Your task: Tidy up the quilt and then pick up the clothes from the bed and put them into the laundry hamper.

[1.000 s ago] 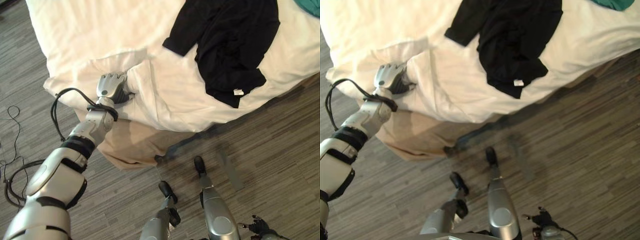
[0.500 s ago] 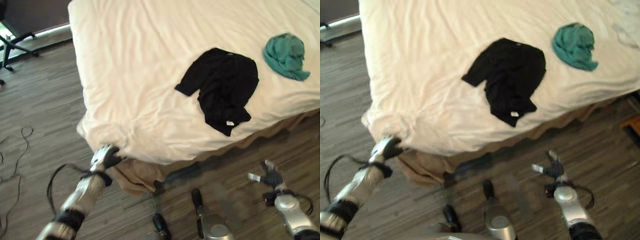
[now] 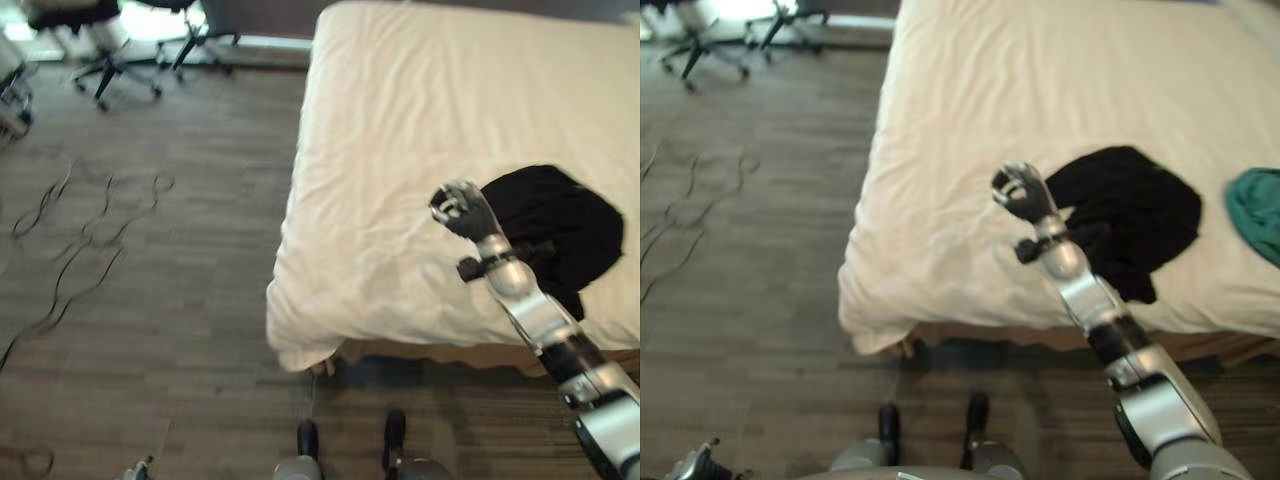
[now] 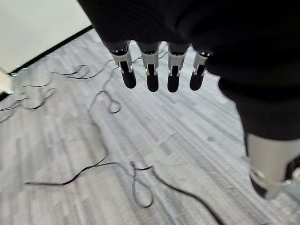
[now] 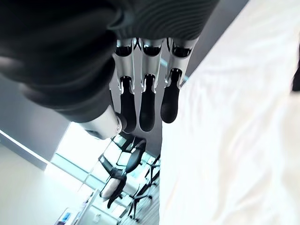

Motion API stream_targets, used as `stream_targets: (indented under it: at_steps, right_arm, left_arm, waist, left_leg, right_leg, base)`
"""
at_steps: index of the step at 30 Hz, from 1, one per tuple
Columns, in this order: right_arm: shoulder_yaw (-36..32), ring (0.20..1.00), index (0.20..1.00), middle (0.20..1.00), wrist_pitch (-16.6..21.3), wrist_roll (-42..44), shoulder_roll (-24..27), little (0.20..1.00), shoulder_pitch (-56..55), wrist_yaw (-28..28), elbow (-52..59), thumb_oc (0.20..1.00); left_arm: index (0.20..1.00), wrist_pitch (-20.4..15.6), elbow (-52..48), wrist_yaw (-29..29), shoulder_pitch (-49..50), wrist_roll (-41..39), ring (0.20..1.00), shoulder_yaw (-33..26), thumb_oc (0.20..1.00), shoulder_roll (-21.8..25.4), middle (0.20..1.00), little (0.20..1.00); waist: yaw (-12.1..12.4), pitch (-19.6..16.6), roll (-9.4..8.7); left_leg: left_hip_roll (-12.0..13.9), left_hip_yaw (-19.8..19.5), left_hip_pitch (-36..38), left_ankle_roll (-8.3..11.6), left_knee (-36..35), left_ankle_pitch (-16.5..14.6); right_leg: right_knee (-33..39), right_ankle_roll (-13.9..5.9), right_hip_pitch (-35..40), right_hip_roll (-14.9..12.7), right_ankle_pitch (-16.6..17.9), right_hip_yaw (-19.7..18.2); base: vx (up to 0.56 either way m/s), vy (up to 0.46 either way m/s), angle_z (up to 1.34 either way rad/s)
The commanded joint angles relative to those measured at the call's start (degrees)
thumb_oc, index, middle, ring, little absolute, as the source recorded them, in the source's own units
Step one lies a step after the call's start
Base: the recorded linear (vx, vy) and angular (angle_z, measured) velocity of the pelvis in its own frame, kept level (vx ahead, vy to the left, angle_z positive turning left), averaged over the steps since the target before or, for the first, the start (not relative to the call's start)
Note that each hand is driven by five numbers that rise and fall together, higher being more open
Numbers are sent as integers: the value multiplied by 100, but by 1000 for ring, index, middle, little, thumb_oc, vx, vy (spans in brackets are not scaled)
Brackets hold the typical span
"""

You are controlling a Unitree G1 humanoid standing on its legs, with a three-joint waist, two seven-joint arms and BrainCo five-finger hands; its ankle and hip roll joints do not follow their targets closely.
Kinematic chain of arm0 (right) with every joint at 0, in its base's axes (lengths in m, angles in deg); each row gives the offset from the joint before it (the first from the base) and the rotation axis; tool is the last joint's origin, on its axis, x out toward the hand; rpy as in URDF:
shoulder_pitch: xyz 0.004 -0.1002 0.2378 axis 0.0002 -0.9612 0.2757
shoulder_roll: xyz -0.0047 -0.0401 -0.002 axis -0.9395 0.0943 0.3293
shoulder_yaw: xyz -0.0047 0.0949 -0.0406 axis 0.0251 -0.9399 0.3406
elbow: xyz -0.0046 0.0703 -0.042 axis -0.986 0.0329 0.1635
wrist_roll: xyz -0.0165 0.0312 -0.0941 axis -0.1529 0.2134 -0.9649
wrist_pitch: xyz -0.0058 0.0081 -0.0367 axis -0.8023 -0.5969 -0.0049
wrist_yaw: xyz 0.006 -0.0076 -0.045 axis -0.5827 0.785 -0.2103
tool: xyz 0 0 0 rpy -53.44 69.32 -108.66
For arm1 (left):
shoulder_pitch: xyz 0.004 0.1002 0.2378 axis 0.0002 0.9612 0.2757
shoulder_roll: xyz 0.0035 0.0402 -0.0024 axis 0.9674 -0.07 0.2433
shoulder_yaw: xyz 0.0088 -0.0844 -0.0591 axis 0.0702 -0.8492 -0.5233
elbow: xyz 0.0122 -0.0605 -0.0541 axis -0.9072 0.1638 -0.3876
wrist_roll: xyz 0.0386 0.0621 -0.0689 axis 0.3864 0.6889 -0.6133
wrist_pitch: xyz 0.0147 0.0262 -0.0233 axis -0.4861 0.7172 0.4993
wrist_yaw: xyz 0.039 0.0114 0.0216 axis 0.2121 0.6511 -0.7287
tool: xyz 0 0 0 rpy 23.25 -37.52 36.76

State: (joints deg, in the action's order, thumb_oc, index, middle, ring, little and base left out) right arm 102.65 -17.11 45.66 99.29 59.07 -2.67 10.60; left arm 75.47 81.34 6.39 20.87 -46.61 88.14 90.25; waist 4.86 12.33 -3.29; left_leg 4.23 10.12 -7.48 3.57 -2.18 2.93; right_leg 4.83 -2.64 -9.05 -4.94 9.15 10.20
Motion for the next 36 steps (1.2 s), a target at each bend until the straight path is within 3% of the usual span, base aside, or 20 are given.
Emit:
stream_targets:
  at_steps: [1,4,7,10,13,15,18,23,26,29,31,33,35,36]
  right_arm:
    - [-99,200,200,200,137,507,-21,200,772,286,-268,200]
    - [68,200,200,200,161,657,-321,200,974,363,-654,200]
    - [228,200,200,200,125,719,-704,200,675,291,-874,200]
    - [498,200,200,200,28,457,-1106,200,433,251,-1074,200]
    - [1463,200,200,200,9,333,-1774,200,-354,-413,-771,200]
    - [1844,200,200,200,19,575,-1890,200,-661,-843,-519,200]
    - [2065,200,200,200,86,1115,-1934,200,-1042,-1273,94,200]
    - [1823,200,200,200,216,1239,-1714,200,-1191,-1335,1107,200]
    - [1226,200,200,200,400,1193,-1475,200,-1051,-997,1883,200]
    - [992,200,200,200,495,1021,-1330,200,-841,-725,2146,200]
    - [660,200,200,200,510,523,-1112,200,-542,-283,2176,200]
    - [521,200,200,200,430,-606,-873,200,-419,205,2037,200]
    - [481,200,200,200,396,-1063,-735,200,-394,358,1901,200]
    - [358,200,200,200,59,-1636,-568,200,-511,875,808,200]
  left_arm:
    - [1000,-29,160,-339,-688,-508,1000,56,1000,268,1000,1000]
    - [1000,-261,-280,-588,-917,-978,1000,233,1000,91,1000,1000]
    - [1000,-321,-617,-690,-1102,-1216,1000,428,1000,-174,1000,1000]
    - [1000,-283,-709,-694,-1184,-1170,1000,575,1000,-367,1000,1000]
    - [1000,-216,-826,-676,-1291,-978,1000,900,1000,-700,1000,1000]
    - [1000,-229,-888,-613,-1278,-866,1000,1100,1000,-816,1000,1000]
    - [1000,-204,-897,-531,-1168,-724,1000,1230,1000,-934,1000,1000]
    - [1000,-91,-769,-483,-1049,-608,1000,1239,1000,-1111,1000,1000]
    - [1000,-120,-830,-435,-936,-552,1000,1282,1000,-1251,1000,1000]
    - [1000,-160,-935,-458,-977,-639,1000,1342,1000,-1267,1000,1000]
    - [1000,-287,-1196,-486,-1051,-895,1000,1392,1000,-1250,1000,1000]
    - [1000,-374,-1289,-491,-994,-1007,1000,1386,1000,-1295,1000,1000]
    - [1000,-329,-1255,-446,-1087,-1155,1000,1321,1000,-1335,1000,1000]
    - [1000,-509,-1295,-480,-1112,-1740,1000,1058,1000,-1480,1000,1000]
  waist:
    - [119,757,178]
    - [289,1218,428]
    - [306,1331,556]
    - [337,1372,572]
    - [325,1322,485]
    - [310,1243,421]
    - [224,1006,275]
    - [61,662,142]
    - [-80,471,138]
    - [-106,577,190]
    - [-127,871,347]
    - [-138,1060,469]
    - [-183,1126,496]
    - [-170,1180,558]
  left_leg:
    - [288,-161,-179,154,327,-199]
    - [310,-383,-919,224,485,-35]
    - [275,-457,-1392,254,640,5]
    - [257,-465,-1526,242,753,-38]
    - [250,-474,-1281,201,730,-139]
    - [236,-488,-1095,185,637,-158]
    - [215,-446,-641,169,460,-223]
    - [180,-369,-153,135,177,-239]
    - [166,-261,85,114,22,-255]
    - [157,-242,-9,115,99,-255]
    - [146,-227,-364,139,305,-228]
    - [187,-200,-670,160,522,-259]
    - [204,-178,-878,164,652,-256]
    - [215,-239,-1167,164,913,-321]
  right_leg:
    - [-610,-478,-27,-319,-1001,-204]
    - [-1093,-468,-666,-443,-1116,88]
    - [-1389,-457,-1118,-514,-1186,181]
    - [-1466,-449,-1226,-540,-1215,175]
    - [-1306,-454,-984,-535,-1217,151]
    - [-1166,-457,-776,-525,-1199,144]
    - [-976,-464,-342,-465,-1202,124]
    - [-710,-486,82,-411,-1163,110]
    - [-580,-504,220,-374,-1148,30]
    - [-643,-500,102,-379,-1146,-49]
    - [-819,-465,-286,-392,-1128,-119]
    - [-1007,-448,-572,-430,-1176,-140]
    - [-1114,-442,-774,-457,-1179,-158]
    - [-1381,-418,-1059,-464,-1258,-162]
  base:
    - [-153,-4,55]
    - [-130,9,41]
    - [-114,44,29]
    - [-32,15,15]
    - [38,-18,-5]
    - [53,-33,-14]
    - [122,-24,-16]
    - [126,-17,-4]
    - [56,-4,-17]
    - [-73,-23,-18]
    - [-172,-15,-22]
    - [-113,-14,4]
    - [-90,-34,8]
    - [-74,-58,5]
